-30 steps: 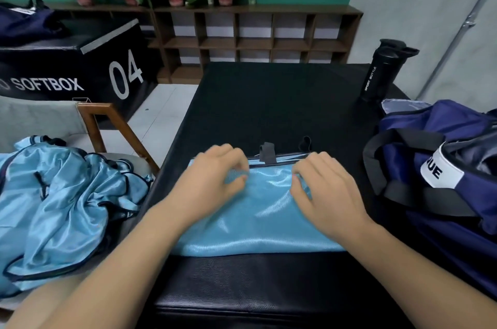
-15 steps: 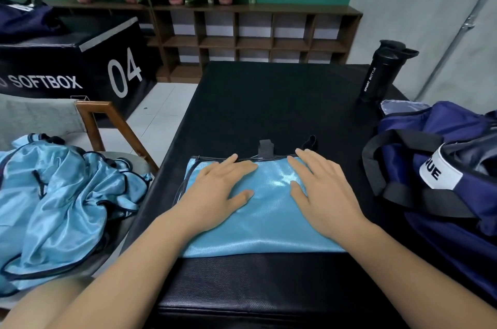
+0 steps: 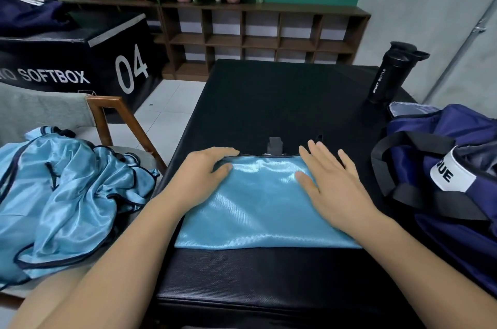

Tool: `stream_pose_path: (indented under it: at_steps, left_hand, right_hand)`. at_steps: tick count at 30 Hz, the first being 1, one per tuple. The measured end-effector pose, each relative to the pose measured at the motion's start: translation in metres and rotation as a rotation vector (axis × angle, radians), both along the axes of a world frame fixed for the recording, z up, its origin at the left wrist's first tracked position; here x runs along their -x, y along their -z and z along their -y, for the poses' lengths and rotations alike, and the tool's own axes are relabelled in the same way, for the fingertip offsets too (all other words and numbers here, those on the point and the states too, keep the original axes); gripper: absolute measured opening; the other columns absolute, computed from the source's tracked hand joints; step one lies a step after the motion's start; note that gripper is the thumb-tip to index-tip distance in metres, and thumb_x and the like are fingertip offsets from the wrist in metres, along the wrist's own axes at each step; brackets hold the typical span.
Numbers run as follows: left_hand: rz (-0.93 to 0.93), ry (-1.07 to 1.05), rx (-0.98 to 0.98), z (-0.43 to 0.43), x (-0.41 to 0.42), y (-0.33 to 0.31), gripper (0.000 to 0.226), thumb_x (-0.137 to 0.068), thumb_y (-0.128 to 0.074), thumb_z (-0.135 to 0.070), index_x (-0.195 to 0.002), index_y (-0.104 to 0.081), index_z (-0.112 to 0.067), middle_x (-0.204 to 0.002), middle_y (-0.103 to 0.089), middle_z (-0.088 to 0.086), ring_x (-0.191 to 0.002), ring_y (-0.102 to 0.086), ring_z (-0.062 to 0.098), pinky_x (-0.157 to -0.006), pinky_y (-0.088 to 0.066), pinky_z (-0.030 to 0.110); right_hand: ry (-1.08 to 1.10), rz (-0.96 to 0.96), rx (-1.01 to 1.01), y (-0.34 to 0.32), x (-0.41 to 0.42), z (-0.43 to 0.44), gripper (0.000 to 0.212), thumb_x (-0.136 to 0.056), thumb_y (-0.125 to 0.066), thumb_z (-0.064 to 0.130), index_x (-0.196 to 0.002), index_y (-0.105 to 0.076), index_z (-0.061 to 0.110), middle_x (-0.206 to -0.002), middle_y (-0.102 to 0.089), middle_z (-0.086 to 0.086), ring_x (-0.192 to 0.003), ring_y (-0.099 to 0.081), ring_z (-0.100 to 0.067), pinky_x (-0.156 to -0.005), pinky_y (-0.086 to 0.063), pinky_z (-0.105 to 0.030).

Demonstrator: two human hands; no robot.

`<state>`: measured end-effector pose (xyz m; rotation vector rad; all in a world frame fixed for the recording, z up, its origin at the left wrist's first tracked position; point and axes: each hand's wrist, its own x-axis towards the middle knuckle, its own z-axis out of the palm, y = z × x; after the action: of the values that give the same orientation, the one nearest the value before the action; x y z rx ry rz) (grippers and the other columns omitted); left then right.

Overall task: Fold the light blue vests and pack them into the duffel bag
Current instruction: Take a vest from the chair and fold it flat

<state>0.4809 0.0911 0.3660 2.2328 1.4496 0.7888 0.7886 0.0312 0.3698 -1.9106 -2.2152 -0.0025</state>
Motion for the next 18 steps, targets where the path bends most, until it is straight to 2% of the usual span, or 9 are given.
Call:
stream_pose_path:
  at_steps: [3, 6, 8, 10, 14, 18]
  left_hand:
    - [0.036, -0.052, -0.022, -0.006, 0.004, -0.003, 0.036, -0.102, -0.070, -0.023, -0.136, -0.070, -0.035, -0.131, -0.069, -0.018, -0.119, -0.062, 0.001, -0.108, -0.045, 0.019]
    - [0.010, -0.111, -0.031, -0.012, 0.009, -0.003, 0.035, -0.098, -0.075, -0.028, -0.132, -0.071, -0.035, -0.126, -0.069, -0.014, -0.120, -0.058, 0.010, -0.104, -0.045, 0.026]
    - [0.024, -0.160, -0.004, -0.016, 0.015, -0.002, 0.035, -0.094, -0.079, -0.032, -0.129, -0.072, -0.032, -0.120, -0.068, -0.010, -0.115, -0.060, 0.013, -0.097, -0.045, 0.027]
    - [0.031, -0.215, 0.047, -0.020, 0.022, -0.001, 0.036, -0.092, -0.082, -0.035, -0.126, -0.072, -0.028, -0.115, -0.067, -0.007, -0.104, -0.061, 0.011, -0.090, -0.043, 0.023]
    - [0.021, -0.316, 0.090, -0.024, 0.032, 0.003, 0.032, -0.088, -0.083, -0.045, -0.110, -0.072, -0.026, -0.102, -0.064, -0.006, -0.093, -0.061, 0.012, -0.081, -0.046, 0.029]
    - [-0.030, -0.346, 0.136, -0.025, 0.035, -0.002, 0.037, -0.087, -0.083, -0.051, -0.098, -0.066, -0.021, -0.090, -0.066, -0.003, -0.085, -0.063, 0.016, -0.075, -0.052, 0.035]
  right_hand:
    - [-0.044, -0.021, -0.152, -0.014, 0.025, 0.014, 0.061, -0.115, -0.020, 0.051, -0.170, -0.021, 0.024, -0.177, -0.014, 0.006, -0.164, -0.001, -0.007, -0.133, -0.003, -0.043]
    - [-0.157, -0.082, -0.231, -0.020, 0.065, 0.035, 0.060, -0.111, -0.032, 0.050, -0.163, -0.039, 0.020, -0.171, -0.034, 0.004, -0.161, -0.022, -0.014, -0.130, -0.016, -0.041]
    - [-0.270, -0.122, -0.213, -0.020, 0.092, 0.050, 0.058, -0.107, -0.044, 0.053, -0.154, -0.052, 0.021, -0.160, -0.049, 0.002, -0.150, -0.040, -0.021, -0.122, -0.027, -0.040]
    - [-0.367, -0.115, -0.175, -0.018, 0.116, 0.065, 0.055, -0.100, -0.053, 0.057, -0.143, -0.060, 0.022, -0.144, -0.057, 0.001, -0.133, -0.052, -0.024, -0.112, -0.039, -0.043]
    - [-0.449, -0.037, -0.087, -0.016, 0.153, 0.078, 0.045, -0.093, -0.054, 0.061, -0.118, -0.062, 0.024, -0.121, -0.053, 0.003, -0.110, -0.050, -0.023, -0.096, -0.046, -0.042]
    - [-0.446, -0.014, -0.115, -0.006, 0.173, 0.077, 0.034, -0.093, -0.059, 0.055, -0.097, -0.053, 0.021, -0.100, -0.047, 0.003, -0.092, -0.045, -0.023, -0.084, -0.047, -0.039]
